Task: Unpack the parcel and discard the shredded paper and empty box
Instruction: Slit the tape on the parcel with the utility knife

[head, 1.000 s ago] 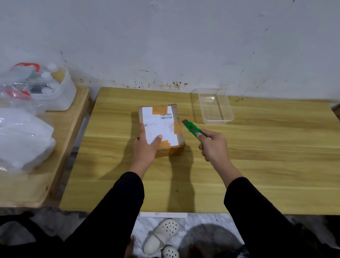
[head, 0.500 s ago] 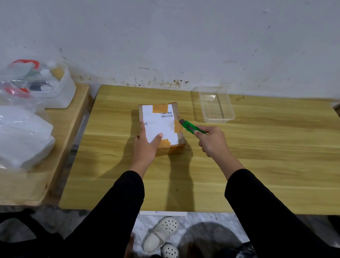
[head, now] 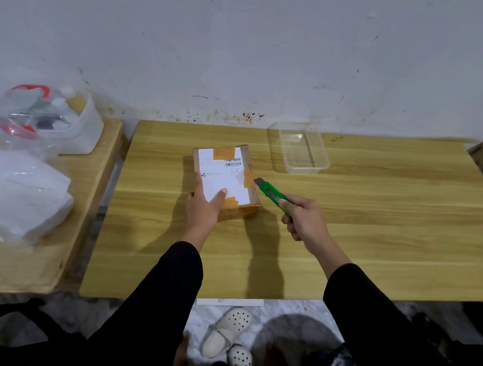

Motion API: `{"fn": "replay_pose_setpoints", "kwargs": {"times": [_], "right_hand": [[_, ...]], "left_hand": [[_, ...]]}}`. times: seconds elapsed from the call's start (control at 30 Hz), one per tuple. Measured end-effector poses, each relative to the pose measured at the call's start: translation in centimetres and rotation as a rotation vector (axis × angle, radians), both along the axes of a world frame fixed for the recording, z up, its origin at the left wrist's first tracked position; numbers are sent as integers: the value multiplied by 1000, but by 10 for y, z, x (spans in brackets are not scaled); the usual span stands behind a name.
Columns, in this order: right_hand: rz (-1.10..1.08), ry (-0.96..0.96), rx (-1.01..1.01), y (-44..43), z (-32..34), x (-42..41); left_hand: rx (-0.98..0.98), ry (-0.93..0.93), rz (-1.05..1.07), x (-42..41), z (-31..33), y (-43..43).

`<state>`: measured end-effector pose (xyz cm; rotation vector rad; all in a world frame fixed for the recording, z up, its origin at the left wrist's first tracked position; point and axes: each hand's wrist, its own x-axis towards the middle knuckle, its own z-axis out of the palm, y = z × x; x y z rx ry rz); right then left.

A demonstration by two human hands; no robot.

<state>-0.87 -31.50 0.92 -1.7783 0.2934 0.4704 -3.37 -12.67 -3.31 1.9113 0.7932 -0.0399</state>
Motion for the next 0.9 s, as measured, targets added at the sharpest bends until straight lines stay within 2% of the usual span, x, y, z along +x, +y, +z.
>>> {"fn": "replay_pose_setpoints", "kwargs": {"times": [0.27, 0.53, 0.9], "right_hand": [[-61, 10, 102, -4, -6, -20], [-44, 21, 104, -13, -9, -29], [-84, -73, 47, -15, 3, -7]], "left_hand": [[2, -1, 9, -1, 0, -2], [-6, -19, 48, -2, 1, -7], [17, -37, 18, -6, -2, -4]]}}
